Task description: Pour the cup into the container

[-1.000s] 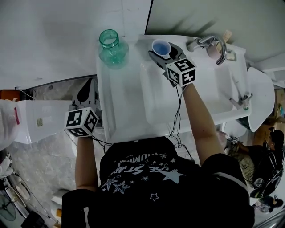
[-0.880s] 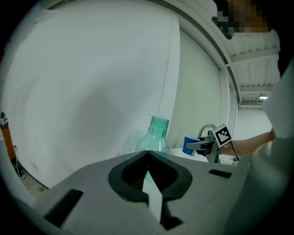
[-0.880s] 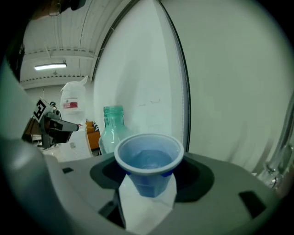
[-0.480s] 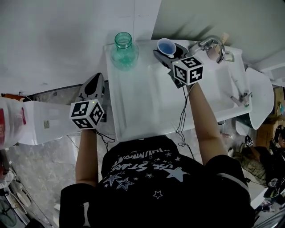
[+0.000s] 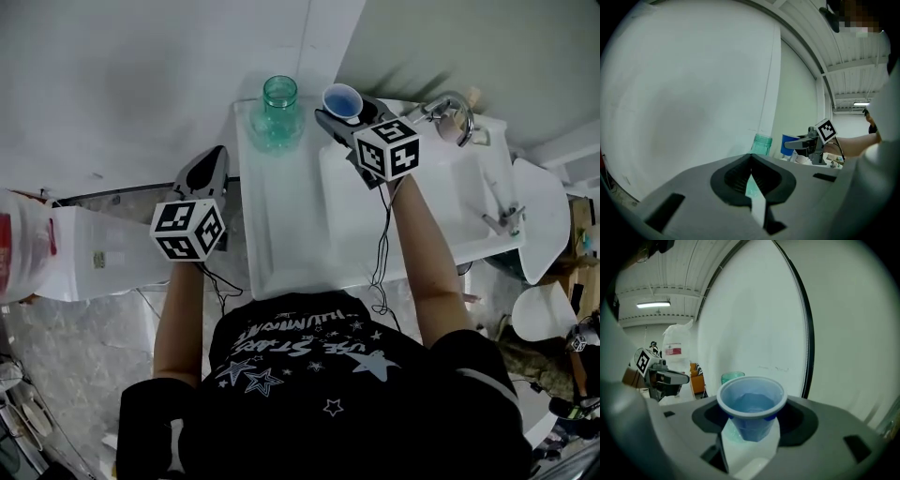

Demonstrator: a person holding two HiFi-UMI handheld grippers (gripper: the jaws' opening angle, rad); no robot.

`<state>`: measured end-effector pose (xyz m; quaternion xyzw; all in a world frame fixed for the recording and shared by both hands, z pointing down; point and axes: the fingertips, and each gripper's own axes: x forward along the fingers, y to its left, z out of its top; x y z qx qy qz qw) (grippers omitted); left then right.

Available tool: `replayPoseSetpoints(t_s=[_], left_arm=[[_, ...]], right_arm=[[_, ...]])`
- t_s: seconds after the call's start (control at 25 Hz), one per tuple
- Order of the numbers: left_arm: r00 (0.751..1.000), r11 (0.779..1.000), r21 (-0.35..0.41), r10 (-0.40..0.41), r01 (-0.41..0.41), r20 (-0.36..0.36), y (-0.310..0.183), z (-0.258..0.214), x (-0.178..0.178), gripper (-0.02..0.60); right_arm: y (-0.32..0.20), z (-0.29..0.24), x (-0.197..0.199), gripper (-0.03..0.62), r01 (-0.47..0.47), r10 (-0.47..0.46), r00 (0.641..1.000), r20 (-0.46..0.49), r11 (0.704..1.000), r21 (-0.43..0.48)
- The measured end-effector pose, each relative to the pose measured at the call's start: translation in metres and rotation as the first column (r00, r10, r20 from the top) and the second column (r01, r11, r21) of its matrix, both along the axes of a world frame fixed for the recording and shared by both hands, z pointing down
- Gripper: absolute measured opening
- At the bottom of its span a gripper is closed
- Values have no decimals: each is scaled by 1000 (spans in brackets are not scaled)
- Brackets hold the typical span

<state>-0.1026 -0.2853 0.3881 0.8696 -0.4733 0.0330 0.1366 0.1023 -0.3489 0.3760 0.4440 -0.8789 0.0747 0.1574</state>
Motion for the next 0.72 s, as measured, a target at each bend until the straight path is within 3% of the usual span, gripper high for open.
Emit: replayPoseSetpoints(t_s=[0.28,0.72], left_arm=[[1000,1000,12,16,-16,-24,-3,-6,5,11],[999,1000,8,27,-27,-36,-7,-6,11,9]], right_arm=[[-18,-14,-10,296,4,-3,999,-52,1000,11],[-47,-26,-21,296,42,-34,970,-243,999,30]])
